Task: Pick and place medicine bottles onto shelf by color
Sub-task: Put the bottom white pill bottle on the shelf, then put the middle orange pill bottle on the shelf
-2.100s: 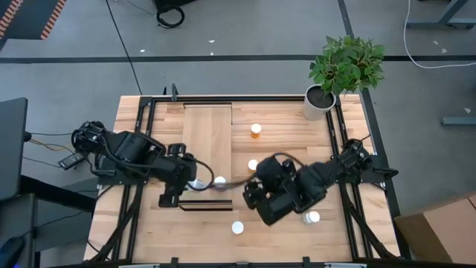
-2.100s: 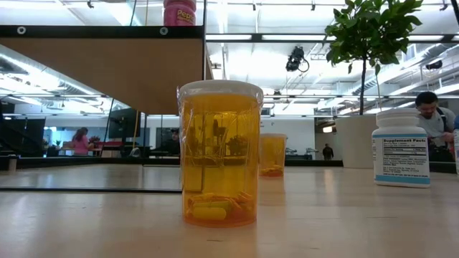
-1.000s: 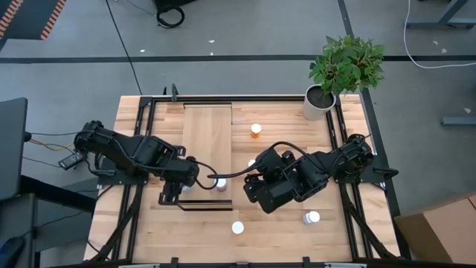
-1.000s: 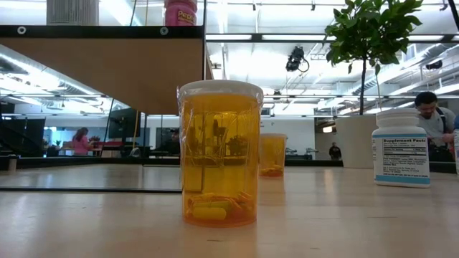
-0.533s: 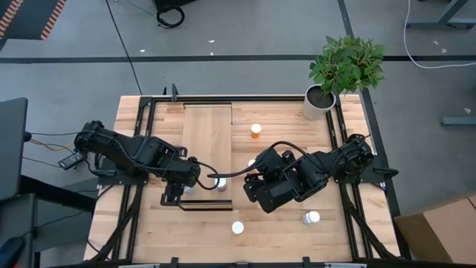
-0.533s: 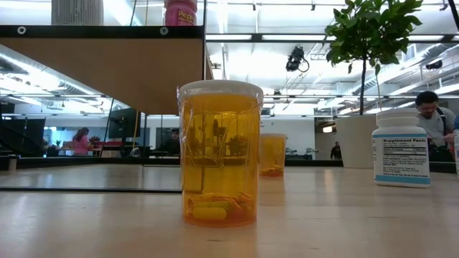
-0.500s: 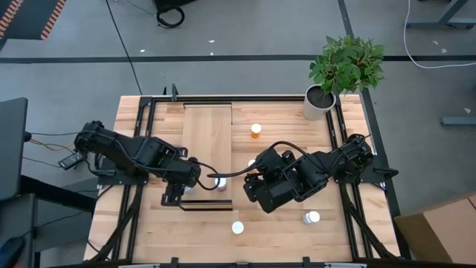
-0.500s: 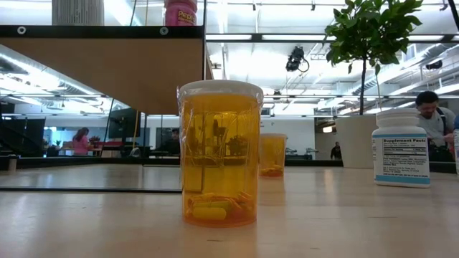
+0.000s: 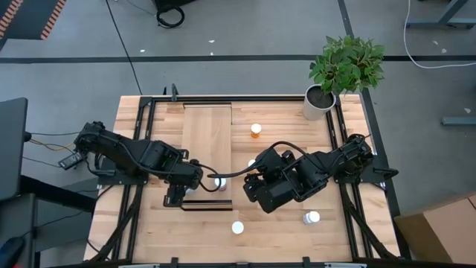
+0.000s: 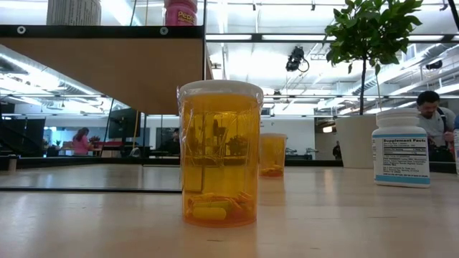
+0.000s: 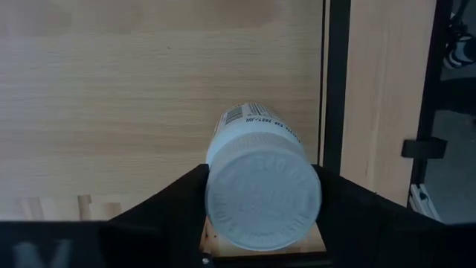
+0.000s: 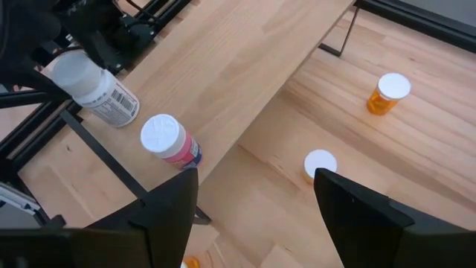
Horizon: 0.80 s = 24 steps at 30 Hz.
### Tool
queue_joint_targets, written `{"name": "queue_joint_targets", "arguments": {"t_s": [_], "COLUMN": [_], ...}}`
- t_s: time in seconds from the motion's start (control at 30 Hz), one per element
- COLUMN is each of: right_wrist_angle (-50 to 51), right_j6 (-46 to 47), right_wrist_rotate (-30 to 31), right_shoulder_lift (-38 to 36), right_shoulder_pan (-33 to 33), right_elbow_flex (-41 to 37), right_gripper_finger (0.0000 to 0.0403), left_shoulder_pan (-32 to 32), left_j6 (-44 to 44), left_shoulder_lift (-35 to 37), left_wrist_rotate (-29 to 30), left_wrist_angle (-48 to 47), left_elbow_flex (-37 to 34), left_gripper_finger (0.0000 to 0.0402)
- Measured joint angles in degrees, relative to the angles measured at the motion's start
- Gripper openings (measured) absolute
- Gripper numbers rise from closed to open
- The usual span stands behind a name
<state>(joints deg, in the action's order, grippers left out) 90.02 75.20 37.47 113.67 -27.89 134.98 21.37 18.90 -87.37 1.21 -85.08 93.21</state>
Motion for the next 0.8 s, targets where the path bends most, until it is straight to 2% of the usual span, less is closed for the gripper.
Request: {"name": "queue_joint_targets", "arguments": {"t_s": [0.3, 0.63, 0.8], "right_wrist_angle": [0.00, 0.00, 0.00], "right_j6": [-0.02, -0.02, -0.20], "right_wrist_rotate": [0.00, 1.26, 1.29], "right_shoulder_lift": [0.00, 0.00, 0.00], "right_shoulder_pan": [0.00, 0.01, 0.01], "right_elbow_flex": [0.00, 0.00, 0.00], "right_gripper_finger": [0.0276, 0.0276, 0.0276], "left_shoulder_pan": [-0.04, -0.31, -0.31], "left_j6": [1.22, 1.41, 1.42], "left_shoulder_lift": [0.00, 0.00, 0.00], "left_wrist_rotate": [0.00, 0.01, 0.00], "left_wrist_angle": [0.03, -0.33, -1.36], "left_elbow_flex": [0.08, 4.22, 5.18], "left_gripper_finger": [0.0243, 0.0312, 0.0331]}}
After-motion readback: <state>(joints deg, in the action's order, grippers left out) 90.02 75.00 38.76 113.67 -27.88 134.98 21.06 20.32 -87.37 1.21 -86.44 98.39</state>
